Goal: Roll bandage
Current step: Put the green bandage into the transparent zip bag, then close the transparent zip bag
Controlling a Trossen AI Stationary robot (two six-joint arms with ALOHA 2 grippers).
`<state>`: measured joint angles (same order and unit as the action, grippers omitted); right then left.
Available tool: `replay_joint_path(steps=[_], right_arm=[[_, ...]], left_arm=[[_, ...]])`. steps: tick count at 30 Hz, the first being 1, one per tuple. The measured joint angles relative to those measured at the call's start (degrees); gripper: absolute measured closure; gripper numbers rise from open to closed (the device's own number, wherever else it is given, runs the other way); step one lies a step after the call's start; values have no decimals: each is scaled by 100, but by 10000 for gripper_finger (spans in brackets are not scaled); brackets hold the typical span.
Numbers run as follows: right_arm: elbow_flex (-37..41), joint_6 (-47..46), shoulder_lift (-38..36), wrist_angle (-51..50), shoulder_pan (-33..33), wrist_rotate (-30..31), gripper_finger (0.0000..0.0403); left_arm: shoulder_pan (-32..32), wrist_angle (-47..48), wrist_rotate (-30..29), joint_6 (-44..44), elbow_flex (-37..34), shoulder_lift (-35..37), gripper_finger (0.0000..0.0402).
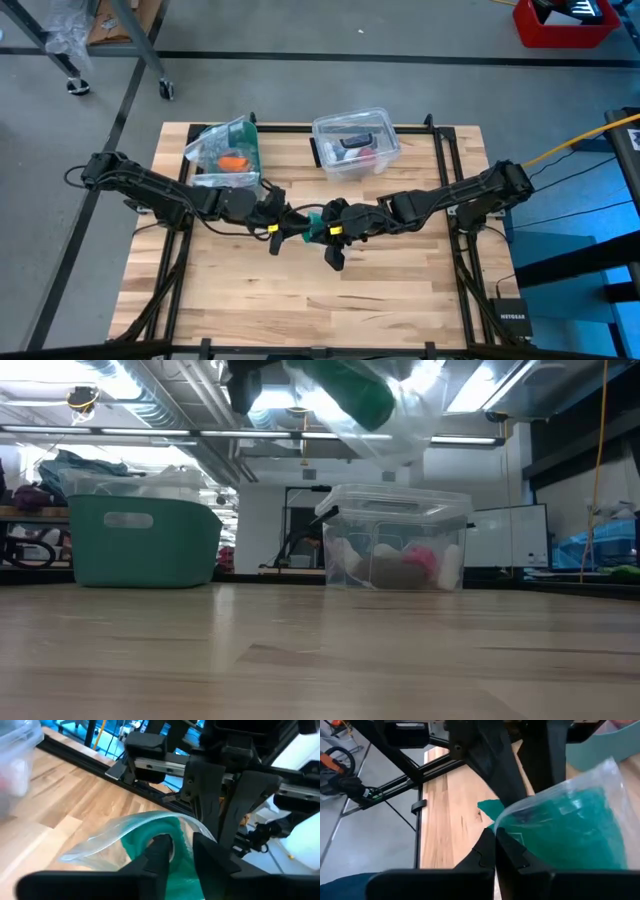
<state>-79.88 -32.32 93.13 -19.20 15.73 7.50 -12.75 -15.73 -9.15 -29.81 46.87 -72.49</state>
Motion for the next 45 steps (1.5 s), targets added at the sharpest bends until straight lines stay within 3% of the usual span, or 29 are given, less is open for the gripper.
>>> replay_joint_path(steps=[4,10,13,21,32,40,45], right_arm=[[0,-76,-1,-11,7,-143,402],[0,-87,-1,307,6,-592,402],[0,-56,-1,683,-2,-863,402],[0,-47,-1,951,0,-1283,402],[0,500,-411,958,0,-2069,402],[0,868,-919,959,0,-2111,402],[0,875,-1107,974,0,-2111,402]], left_arm=[[-37,4,171,103,0,1,278],[-31,35,1332,115,0,129,232],[-40,66,1625,85,0,314,226],[10,117,1587,442,0,1089,234],[-92,357,1587,2031,2,2071,236],[-87,543,1485,2323,4,1931,236],[-34,502,1095,3118,4,1683,236]])
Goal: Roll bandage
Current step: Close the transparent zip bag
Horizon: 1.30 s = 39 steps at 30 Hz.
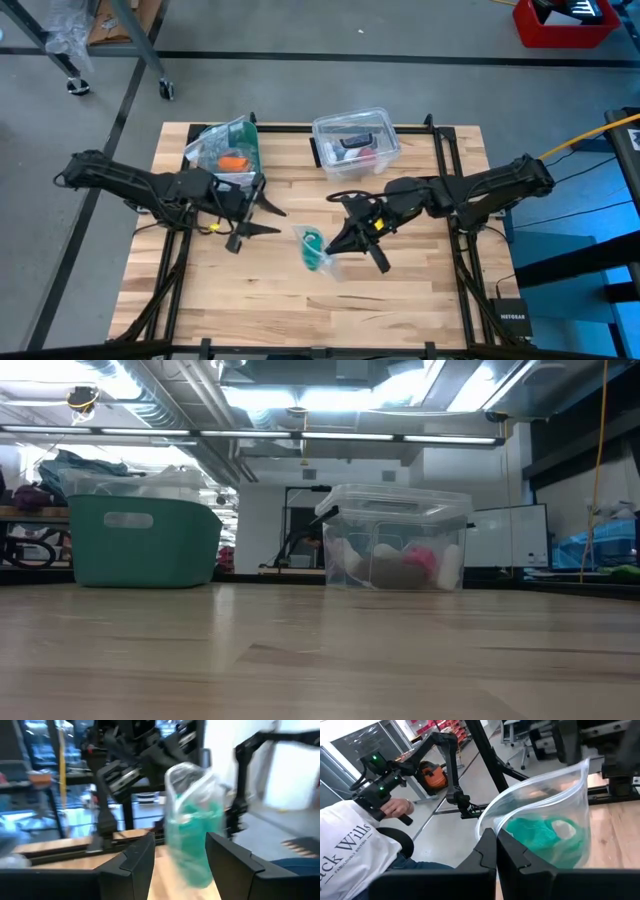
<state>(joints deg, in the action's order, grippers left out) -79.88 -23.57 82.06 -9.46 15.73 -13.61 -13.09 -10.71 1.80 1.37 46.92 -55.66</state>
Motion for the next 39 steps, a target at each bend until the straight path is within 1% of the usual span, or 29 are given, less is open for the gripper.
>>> replay_joint_path(steps=[4,7,12,16,21,23,26,32,33,37,39], right_arm=[[0,0,-18,-1,0,0,402],[0,0,-18,-8,0,1,402],[0,7,-18,-8,0,188,402],[0,16,-18,-8,0,217,402],[0,291,-18,-10,1,601,402],[0,346,-18,-11,0,712,402],[0,455,-18,-12,0,874,402],[0,466,-18,-10,0,1169,402],[0,493,-18,-10,0,1273,402],[0,888,-18,-10,0,1692,402],[0,913,-18,-4,0,1896,400]], left_arm=[[72,-228,-123,504,0,-210,236],[81,-454,-122,667,0,-352,236],[81,-761,-83,671,0,-570,236],[70,-1146,-44,632,0,-710,236],[77,-1514,-32,627,0,-839,236],[77,-1560,-32,664,0,-863,242],[77,-1516,-33,807,0,-863,272],[77,-1548,-35,958,0,-861,380],[77,-1549,-35,979,0,-861,390],[77,-1546,-311,972,0,-828,396],[77,-1537,-503,928,0,-769,399]])
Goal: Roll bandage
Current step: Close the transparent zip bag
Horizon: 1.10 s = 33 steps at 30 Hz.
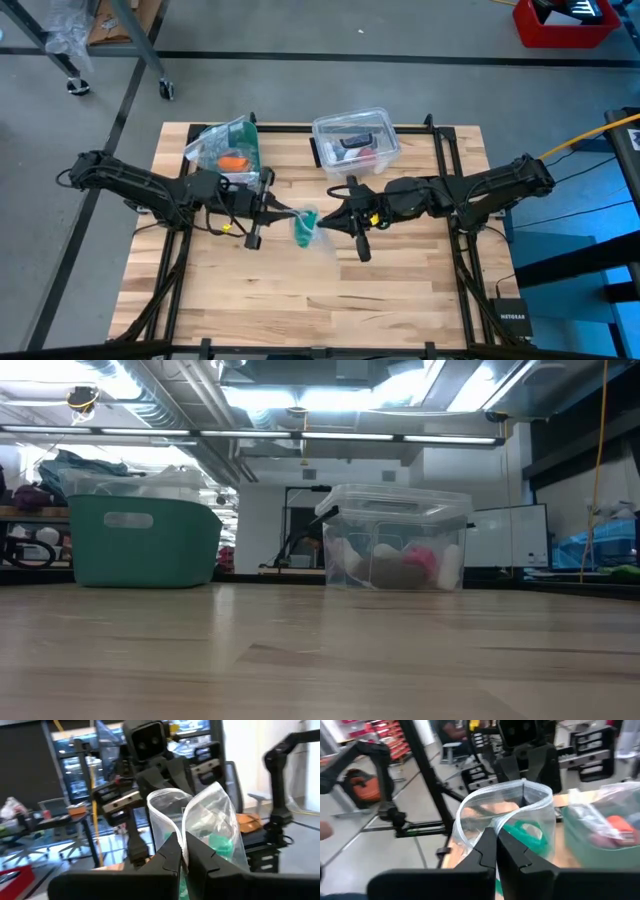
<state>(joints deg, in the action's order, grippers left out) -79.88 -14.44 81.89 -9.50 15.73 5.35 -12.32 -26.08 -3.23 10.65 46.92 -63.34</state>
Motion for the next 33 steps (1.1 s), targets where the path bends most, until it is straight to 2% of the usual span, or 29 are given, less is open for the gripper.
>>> replay_joint_path(steps=[4,8,15,18,28,33], right_arm=[[0,242,0,0,0,222,377],[0,315,0,5,0,281,328],[-2,546,7,-107,-2,1298,233],[-2,549,20,-97,-2,1352,208],[-2,618,128,-57,-1,1307,192],[-2,621,131,14,-2,873,192]], left_arm=[[0,273,-129,31,0,300,400],[-4,953,-211,-112,0,820,401],[-4,1998,-485,-616,0,1647,401],[-4,2010,-555,-673,0,1807,401],[-11,1985,-557,-619,0,1810,401],[-13,2148,-557,-628,0,1809,401]])
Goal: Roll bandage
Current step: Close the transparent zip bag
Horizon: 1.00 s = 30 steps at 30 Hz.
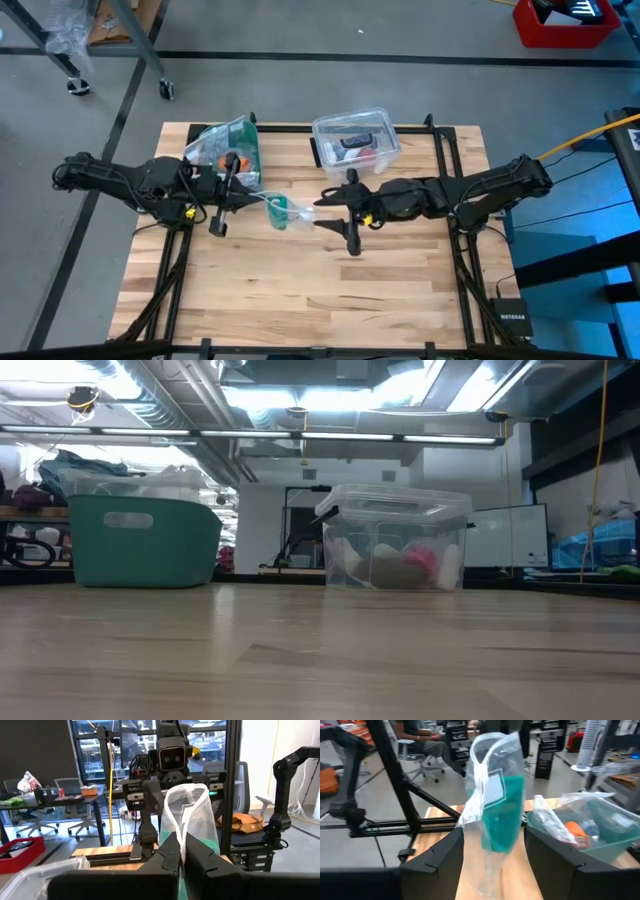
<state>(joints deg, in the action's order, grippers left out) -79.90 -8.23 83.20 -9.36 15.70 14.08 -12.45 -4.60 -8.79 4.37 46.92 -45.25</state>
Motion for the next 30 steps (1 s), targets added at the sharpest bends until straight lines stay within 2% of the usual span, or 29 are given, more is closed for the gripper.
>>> replay_joint_path(steps=[7,10,16,21,25,27,30], right_arm=[[0,37,-9,247,1,-75,191],[0,357,-175,166,0,1,191],[2,986,-1251,-825,0,89,191],[153,487,-2361,-2205,2,90,191],[1152,323,-3080,-2150,4,-105,191],[1942,259,-3393,-1642,5,-245,191],[3343,251,-3729,-146,4,-427,191]], left_arm=[[0,166,2,-2,0,0,401],[0,178,2,136,0,72,401],[20,476,-105,370,0,774,401],[20,2146,-313,-143,1,1744,401],[17,2815,-326,-973,-473,2164,401],[7,2467,-324,-1211,-888,2245,401],[7,1474,-326,-1326,-1609,2205,401]])
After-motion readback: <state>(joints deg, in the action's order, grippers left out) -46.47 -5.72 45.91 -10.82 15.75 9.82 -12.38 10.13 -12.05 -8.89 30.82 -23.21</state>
